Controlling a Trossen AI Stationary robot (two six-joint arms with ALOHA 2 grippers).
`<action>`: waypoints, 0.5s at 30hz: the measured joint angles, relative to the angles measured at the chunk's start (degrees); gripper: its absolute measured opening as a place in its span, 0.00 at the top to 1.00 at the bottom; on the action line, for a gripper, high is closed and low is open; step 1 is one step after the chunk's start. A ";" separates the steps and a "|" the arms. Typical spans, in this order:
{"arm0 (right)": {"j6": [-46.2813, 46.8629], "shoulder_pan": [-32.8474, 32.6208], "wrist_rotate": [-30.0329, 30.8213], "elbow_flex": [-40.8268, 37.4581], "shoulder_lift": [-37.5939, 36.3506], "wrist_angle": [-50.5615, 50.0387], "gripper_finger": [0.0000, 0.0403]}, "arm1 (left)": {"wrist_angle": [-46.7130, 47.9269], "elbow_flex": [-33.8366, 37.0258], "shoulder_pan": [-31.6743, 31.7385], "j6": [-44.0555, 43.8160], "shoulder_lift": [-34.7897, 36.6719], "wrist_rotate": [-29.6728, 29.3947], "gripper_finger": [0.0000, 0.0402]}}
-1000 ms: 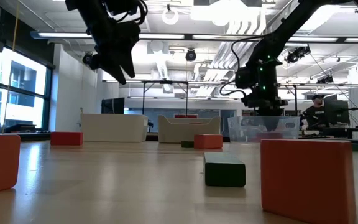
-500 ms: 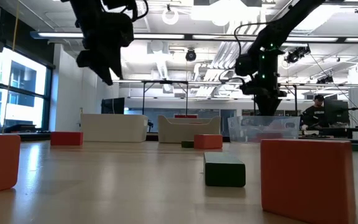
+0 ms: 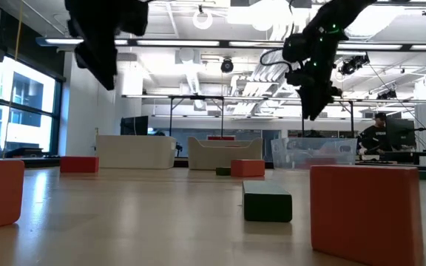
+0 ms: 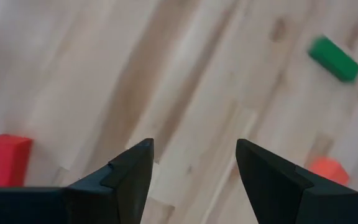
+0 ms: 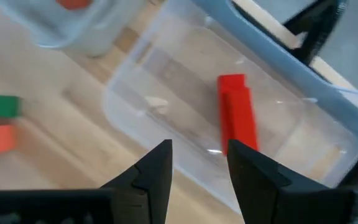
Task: Sort & place blocks by color
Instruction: Put the orange wooden block into the gray bin
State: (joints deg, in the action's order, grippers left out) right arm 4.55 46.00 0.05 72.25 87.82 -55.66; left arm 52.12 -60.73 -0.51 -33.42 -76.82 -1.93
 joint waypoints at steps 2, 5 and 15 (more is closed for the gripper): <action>1.18 -1.18 -0.71 0.00 -0.96 0.02 0.65 | 0.00 0.00 -2.74 1.59 0.00 -0.09 0.46; 3.13 -3.02 -1.44 0.00 -2.02 -0.02 0.65 | 0.00 0.00 -7.15 3.78 0.00 -0.32 0.46; 8.57 -11.92 -2.97 0.00 -3.07 -0.02 0.65 | -3.04 0.00 -20.76 8.12 0.00 -3.23 0.46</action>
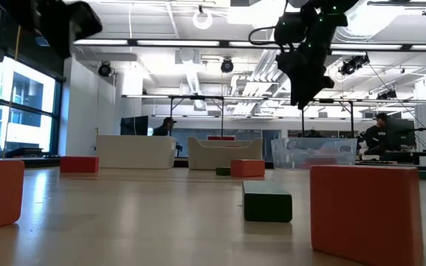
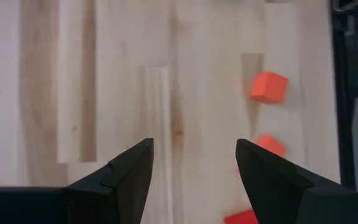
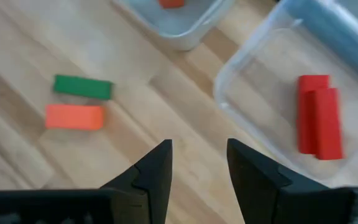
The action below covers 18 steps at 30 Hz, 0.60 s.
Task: Sort & place blocks by color
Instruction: Put the orange wooden block into the gray bin
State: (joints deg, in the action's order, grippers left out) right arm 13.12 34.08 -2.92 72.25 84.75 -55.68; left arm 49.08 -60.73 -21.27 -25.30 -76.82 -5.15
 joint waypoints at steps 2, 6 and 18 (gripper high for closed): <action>0.58 -1.91 0.02 0.00 0.00 0.02 0.65 | -0.36 0.00 -2.03 0.02 -0.24 -0.19 0.46; 2.13 -4.99 0.03 0.00 0.00 0.28 0.65 | -1.30 0.00 -5.75 0.02 -1.93 -0.26 0.46; 4.70 -10.11 1.16 0.00 0.00 0.28 0.65 | -4.77 0.00 -12.86 2.00 -13.70 0.65 0.46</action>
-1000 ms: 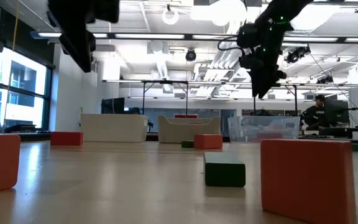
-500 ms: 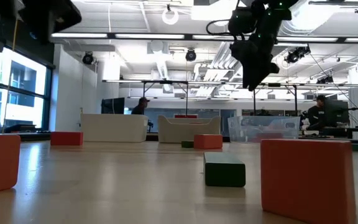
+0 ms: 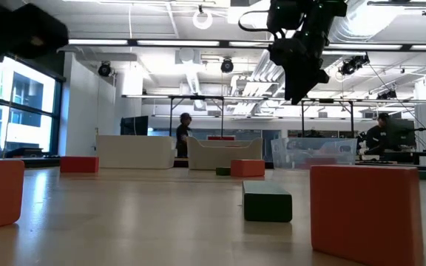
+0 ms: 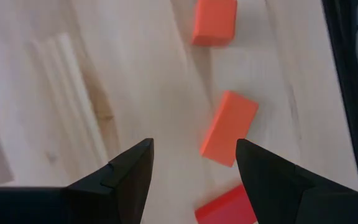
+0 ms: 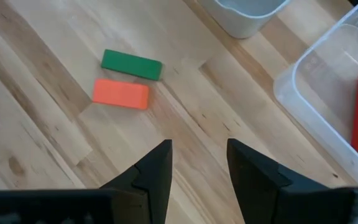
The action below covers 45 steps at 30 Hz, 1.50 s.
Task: Sort & place blocks by color
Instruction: Put the orange wooden block into the gray bin
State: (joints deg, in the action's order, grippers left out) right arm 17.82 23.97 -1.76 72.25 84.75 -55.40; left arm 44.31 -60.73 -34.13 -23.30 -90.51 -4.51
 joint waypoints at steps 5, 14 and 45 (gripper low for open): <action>0.18 -0.18 0.00 0.00 0.00 0.00 0.65 | -2.47 0.00 -1.33 2.01 -4.14 2.74 0.46; 0.18 -0.16 0.00 0.00 0.00 0.00 0.65 | -4.29 -0.02 -2.43 2.50 -9.61 3.83 0.46; -0.06 -1.27 0.20 0.00 0.00 -0.04 0.65 | -4.26 -0.94 -0.39 5.12 -14.50 6.41 0.76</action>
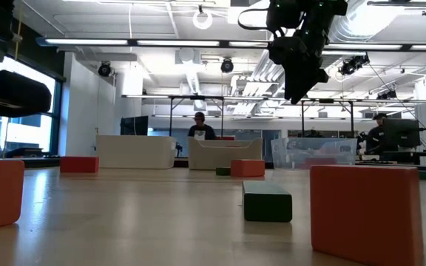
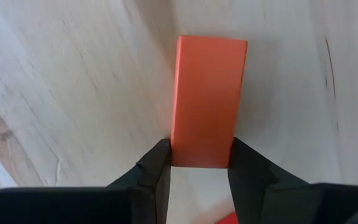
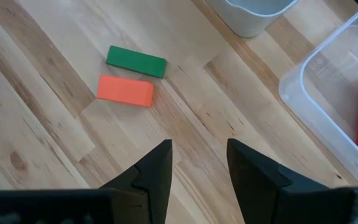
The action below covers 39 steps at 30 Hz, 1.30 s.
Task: Sort & place blocks by color
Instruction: Put the orange wooden block into the gray bin
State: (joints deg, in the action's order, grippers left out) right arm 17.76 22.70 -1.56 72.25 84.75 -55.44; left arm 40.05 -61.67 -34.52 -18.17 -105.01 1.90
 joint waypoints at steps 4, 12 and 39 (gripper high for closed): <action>0.00 0.00 0.00 0.00 0.00 0.02 0.65 | 0.48 -0.06 1.70 2.61 0.03 0.56 0.76; -1.84 0.00 0.02 0.00 0.00 0.26 0.65 | 4.34 -0.04 8.01 8.19 2.93 -1.44 0.76; -5.37 0.28 -5.61 0.00 0.00 15.05 0.54 | 3.86 -0.07 38.70 27.91 18.82 -11.62 0.76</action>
State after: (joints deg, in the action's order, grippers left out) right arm 12.39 22.98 -7.17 72.25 84.75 -40.39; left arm 43.91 -61.74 4.18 9.74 -86.19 -9.72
